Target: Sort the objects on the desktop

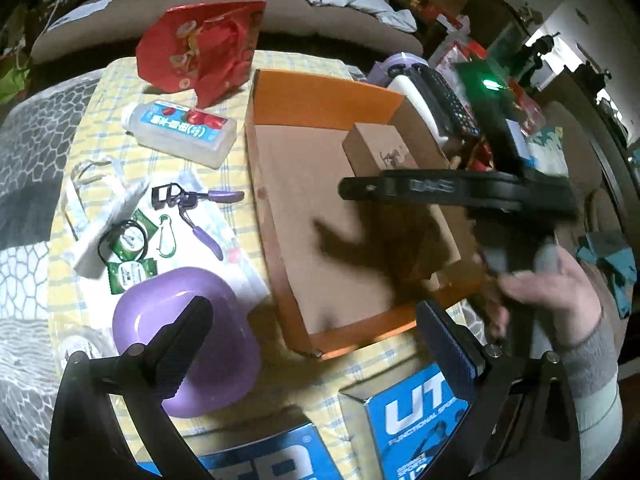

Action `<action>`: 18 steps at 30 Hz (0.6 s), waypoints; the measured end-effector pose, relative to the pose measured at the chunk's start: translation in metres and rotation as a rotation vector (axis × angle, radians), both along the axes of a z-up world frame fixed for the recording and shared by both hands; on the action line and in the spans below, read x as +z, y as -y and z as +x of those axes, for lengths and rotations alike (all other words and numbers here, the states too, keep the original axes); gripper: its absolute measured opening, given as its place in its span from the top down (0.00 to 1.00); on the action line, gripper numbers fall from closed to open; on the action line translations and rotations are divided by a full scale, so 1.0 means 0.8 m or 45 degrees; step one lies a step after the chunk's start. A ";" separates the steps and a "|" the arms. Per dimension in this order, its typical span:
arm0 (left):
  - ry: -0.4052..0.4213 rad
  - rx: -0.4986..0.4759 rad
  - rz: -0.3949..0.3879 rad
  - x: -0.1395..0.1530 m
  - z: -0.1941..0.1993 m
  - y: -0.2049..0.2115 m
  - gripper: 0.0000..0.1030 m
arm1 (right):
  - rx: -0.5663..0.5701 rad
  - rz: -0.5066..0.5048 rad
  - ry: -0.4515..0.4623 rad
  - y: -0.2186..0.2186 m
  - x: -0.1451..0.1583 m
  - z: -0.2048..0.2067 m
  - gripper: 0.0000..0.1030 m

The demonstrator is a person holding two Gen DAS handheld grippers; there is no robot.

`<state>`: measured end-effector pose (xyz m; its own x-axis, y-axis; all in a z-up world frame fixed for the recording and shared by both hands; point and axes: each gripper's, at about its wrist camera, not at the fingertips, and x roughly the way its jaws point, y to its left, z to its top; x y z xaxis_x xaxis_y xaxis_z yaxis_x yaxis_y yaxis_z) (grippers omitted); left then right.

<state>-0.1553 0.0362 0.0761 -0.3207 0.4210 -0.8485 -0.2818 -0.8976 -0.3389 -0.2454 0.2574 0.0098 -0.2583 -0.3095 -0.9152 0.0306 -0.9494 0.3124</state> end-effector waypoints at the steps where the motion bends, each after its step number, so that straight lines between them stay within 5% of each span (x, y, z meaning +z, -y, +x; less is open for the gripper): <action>1: -0.003 -0.008 -0.006 -0.003 0.000 0.001 0.00 | -0.008 0.013 -0.001 -0.001 -0.005 -0.004 0.40; 6: -0.021 -0.046 -0.051 -0.016 -0.004 -0.006 0.00 | -0.103 0.022 0.017 -0.046 -0.017 -0.018 0.47; 10: -0.065 -0.110 -0.076 -0.011 0.001 -0.024 0.00 | -0.024 -0.014 -0.101 -0.064 0.034 0.004 0.46; 14: -0.122 -0.190 -0.151 -0.007 0.009 -0.049 0.00 | 0.280 0.311 -0.128 -0.055 0.086 0.047 0.43; 18: -0.209 -0.290 -0.272 -0.007 0.020 -0.083 0.00 | 0.504 0.623 -0.025 -0.046 0.083 0.081 0.43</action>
<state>-0.1390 0.1024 0.0708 -0.3785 0.3158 -0.8701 -0.5183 -0.8511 -0.0835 -0.1808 0.2943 0.0759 -0.2278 0.0685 -0.9713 0.4107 -0.8977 -0.1596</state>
